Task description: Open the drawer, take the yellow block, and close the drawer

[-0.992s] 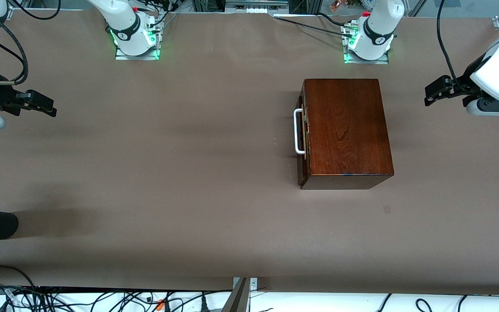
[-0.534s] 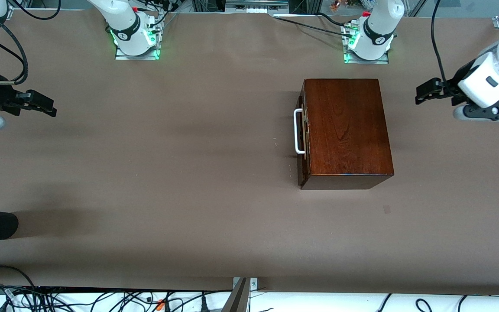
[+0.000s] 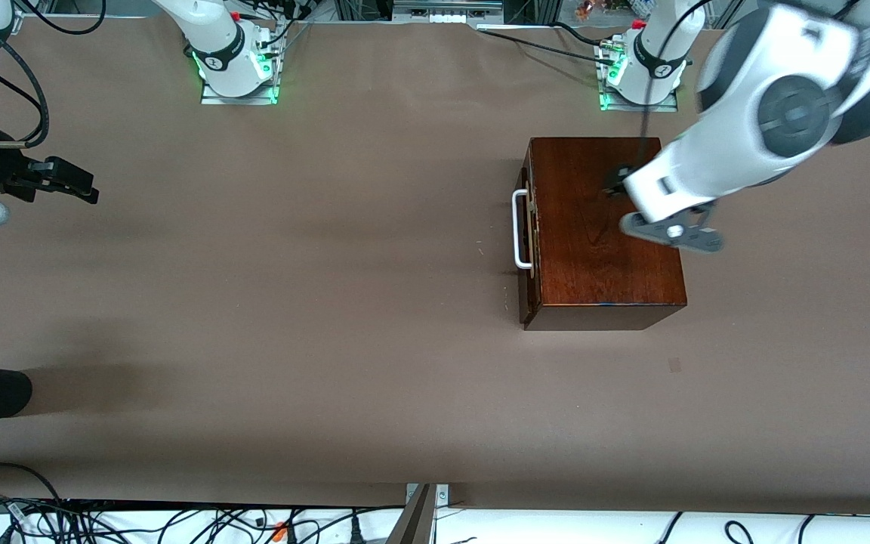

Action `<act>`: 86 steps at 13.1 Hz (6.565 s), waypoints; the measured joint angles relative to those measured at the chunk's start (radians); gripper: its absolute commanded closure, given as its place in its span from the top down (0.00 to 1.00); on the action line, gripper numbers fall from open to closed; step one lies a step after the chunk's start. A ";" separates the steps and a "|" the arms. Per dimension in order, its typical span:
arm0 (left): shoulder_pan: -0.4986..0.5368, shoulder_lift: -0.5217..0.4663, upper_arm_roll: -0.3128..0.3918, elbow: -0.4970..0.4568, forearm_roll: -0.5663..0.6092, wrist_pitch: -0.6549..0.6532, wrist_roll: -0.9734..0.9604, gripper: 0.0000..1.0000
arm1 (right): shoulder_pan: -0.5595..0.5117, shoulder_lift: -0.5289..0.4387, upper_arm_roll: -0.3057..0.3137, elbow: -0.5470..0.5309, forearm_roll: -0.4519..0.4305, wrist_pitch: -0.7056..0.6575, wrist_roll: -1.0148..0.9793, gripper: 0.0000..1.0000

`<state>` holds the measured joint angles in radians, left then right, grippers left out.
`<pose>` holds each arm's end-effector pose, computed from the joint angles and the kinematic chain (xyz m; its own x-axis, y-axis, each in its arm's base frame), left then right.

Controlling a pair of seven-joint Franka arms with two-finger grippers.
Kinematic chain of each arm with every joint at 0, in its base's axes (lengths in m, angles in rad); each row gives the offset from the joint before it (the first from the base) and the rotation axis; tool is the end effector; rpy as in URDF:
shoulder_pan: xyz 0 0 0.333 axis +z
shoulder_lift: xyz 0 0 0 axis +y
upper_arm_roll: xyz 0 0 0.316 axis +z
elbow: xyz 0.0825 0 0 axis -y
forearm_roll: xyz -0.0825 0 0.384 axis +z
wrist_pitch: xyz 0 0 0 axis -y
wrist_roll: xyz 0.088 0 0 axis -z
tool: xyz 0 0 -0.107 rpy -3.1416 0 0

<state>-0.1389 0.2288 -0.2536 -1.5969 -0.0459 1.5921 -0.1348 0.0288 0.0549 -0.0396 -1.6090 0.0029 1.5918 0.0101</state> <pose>0.5612 -0.2240 0.4850 0.9390 -0.2501 -0.2359 -0.2402 -0.9682 0.0702 0.5698 -0.0053 0.5774 0.9972 -0.0210 -0.0720 -0.0211 -0.9998 0.0000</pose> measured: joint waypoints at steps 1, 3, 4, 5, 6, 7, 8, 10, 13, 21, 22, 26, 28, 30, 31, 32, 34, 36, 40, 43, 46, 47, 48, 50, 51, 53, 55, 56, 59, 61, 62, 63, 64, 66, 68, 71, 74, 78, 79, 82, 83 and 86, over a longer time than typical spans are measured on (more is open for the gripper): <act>-0.036 0.023 -0.001 0.000 0.000 0.047 -0.043 1.00 | 0.000 0.000 0.000 0.000 0.000 0.000 0.000 1.00; -0.124 0.077 -0.003 0.000 0.002 0.140 -0.164 1.00 | 0.000 0.000 0.000 0.000 0.000 0.000 0.000 1.00; -0.174 0.110 -0.005 0.000 0.018 0.185 -0.234 1.00 | 0.000 0.000 0.000 0.000 0.000 0.000 0.000 1.00; -0.229 0.145 -0.007 0.000 0.066 0.227 -0.319 1.00 | 0.000 0.000 0.000 0.000 0.000 0.000 0.000 1.00; -0.281 0.177 -0.007 0.001 0.133 0.256 -0.414 1.00 | 0.000 0.000 0.000 0.000 0.000 0.000 0.000 1.00; -0.322 0.202 -0.008 0.001 0.196 0.269 -0.496 1.00 | 0.000 0.000 0.000 0.000 0.000 0.000 0.000 1.00; -0.356 0.224 -0.008 0.002 0.256 0.275 -0.564 1.00 | 0.000 0.000 0.000 0.000 0.000 0.000 0.000 1.00; -0.397 0.254 -0.007 0.003 0.335 0.275 -0.634 1.00 | 0.000 0.000 0.000 0.000 0.000 0.000 0.000 1.00; -0.412 0.289 -0.006 0.003 0.402 0.275 -0.671 1.00 | 0.000 0.001 0.000 0.000 0.000 0.000 0.000 1.00; -0.425 0.347 -0.006 0.002 0.446 0.275 -0.754 1.00 | 0.000 0.001 0.000 0.000 0.000 0.005 0.000 1.00; -0.425 0.347 -0.006 0.002 0.446 0.276 -0.756 1.00 | 0.000 0.001 0.000 0.000 0.000 0.005 0.000 1.00; -0.425 0.358 -0.003 0.002 0.446 0.301 -0.765 1.00 | 0.000 0.001 0.000 0.000 0.000 0.006 0.000 1.00; -0.425 0.361 0.000 0.002 0.446 0.313 -0.770 1.00 | 0.000 0.001 0.000 0.000 0.000 0.006 0.000 1.00; -0.425 0.361 0.000 0.002 0.446 0.318 -0.779 1.00 | 0.000 0.001 0.000 0.000 0.000 0.006 0.000 1.00; -0.425 0.361 0.000 0.002 0.446 0.323 -0.783 1.00 | 0.000 0.001 0.000 0.000 0.000 0.006 0.000 1.00; -0.425 0.361 0.000 0.002 0.445 0.329 -0.788 1.00 | 0.000 0.001 0.000 0.000 0.000 0.006 0.000 1.00; -0.425 0.361 0.000 0.002 0.432 0.351 -0.803 1.00 | 0.000 0.001 0.000 0.000 0.000 0.006 0.000 1.00; -0.424 0.360 0.002 0.001 0.423 0.362 -0.815 1.00 | 0.000 0.001 0.000 0.000 0.000 0.006 0.000 1.00; -0.423 0.355 0.008 -0.001 0.368 0.415 -0.821 1.00 | 0.000 0.001 0.000 0.000 0.000 0.006 0.000 1.00; -0.423 0.354 0.009 -0.001 0.353 0.430 -0.821 1.00 | 0.000 0.001 0.000 0.000 0.000 0.006 0.000 1.00; -0.429 0.356 0.006 0.000 0.321 0.489 -0.820 1.00 | 0.000 0.001 0.000 0.000 0.000 0.006 0.000 1.00; -0.434 0.358 0.005 0.000 0.314 0.515 -0.820 1.00 | 0.000 0.002 0.000 0.000 0.000 0.006 0.000 1.00; -0.437 0.359 0.005 0.000 0.306 0.538 -0.820 1.00 | 0.000 0.002 0.000 0.000 0.000 0.006 0.000 1.00; -0.440 0.359 0.005 0.000 0.301 0.557 -0.820 1.00 | 0.000 0.002 0.000 0.000 0.000 0.006 0.000 1.00; -0.440 0.359 0.006 0.000 0.301 0.557 -0.820 1.00 | 0.000 0.002 0.000 0.000 0.000 0.006 0.000 1.00; -0.440 0.359 0.006 0.000 0.301 0.557 -0.820 1.00 | 0.000 0.002 0.000 0.000 0.000 0.006 0.000 1.00; -0.440 0.359 0.006 0.000 0.301 0.558 -0.821 1.00 | 0.000 0.002 0.000 0.000 0.000 0.006 0.000 1.00; -0.440 0.360 0.006 0.000 0.301 0.558 -0.821 1.00 | 0.000 0.002 0.000 0.000 0.000 0.006 0.000 1.00; -0.440 0.360 0.006 0.001 0.300 0.558 -0.821 1.00 | 0.000 0.002 0.000 0.000 0.000 0.006 0.000 1.00; -0.440 0.360 0.006 0.001 0.300 0.558 -0.821 1.00 | 0.000 0.002 0.000 0.000 0.000 0.006 0.000 1.00; -0.440 0.359 0.006 0.001 0.300 0.558 -0.821 1.00 | 0.000 0.002 0.000 0.000 0.000 0.006 0.000 1.00; -0.440 0.359 0.006 0.002 0.298 0.558 -0.821 1.00 | 0.000 0.002 0.000 0.000 0.000 0.006 0.000 1.00; -0.439 0.357 0.006 0.002 0.295 0.557 -0.821 1.00 | 0.000 0.002 0.000 0.000 0.000 0.006 0.000 1.00; -0.440 0.353 0.003 0.016 0.280 0.562 -0.818 1.00 | 0.000 0.002 0.000 0.000 0.000 0.006 0.000 1.00; -0.442 0.338 -0.002 0.058 0.275 0.534 -0.818 1.00 | 0.000 0.002 0.000 0.000 0.000 0.006 0.000 1.00; -0.444 0.314 -0.006 0.132 0.275 0.399 -0.810 1.00 | 0.000 0.002 0.000 0.000 0.000 0.006 0.000 1.00; -0.429 0.297 0.005 0.225 0.275 0.226 -0.733 1.00 | 0.000 0.002 0.001 0.000 0.000 0.006 0.000 1.00; -0.297 0.232 0.011 0.301 0.275 0.024 -0.540 1.00 | 0.000 0.002 0.002 0.000 0.000 0.006 0.000 1.00; -0.254 0.204 0.011 0.307 0.274 -0.019 -0.473 1.00 | 0.000 0.002 0.005 0.000 0.002 0.007 0.000 1.00; -0.114 0.111 0.012 0.312 0.270 -0.120 -0.257 1.00 | 0.001 0.001 0.026 0.000 0.041 0.011 0.011 1.00; -0.066 0.080 0.013 0.312 0.251 -0.145 -0.188 1.00 | 0.002 0.001 0.047 0.001 0.054 0.012 0.049 1.00; 0.081 0.016 0.016 0.312 0.153 -0.227 -0.073 1.00 | 0.005 0.001 0.168 0.007 0.058 0.015 0.256 1.00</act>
<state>-0.0584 0.2444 -0.2376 -1.2849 0.1073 1.3653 -0.2079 0.0339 0.0561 0.1280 -1.6024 0.0612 1.6065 0.2666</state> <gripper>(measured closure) 0.000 0.000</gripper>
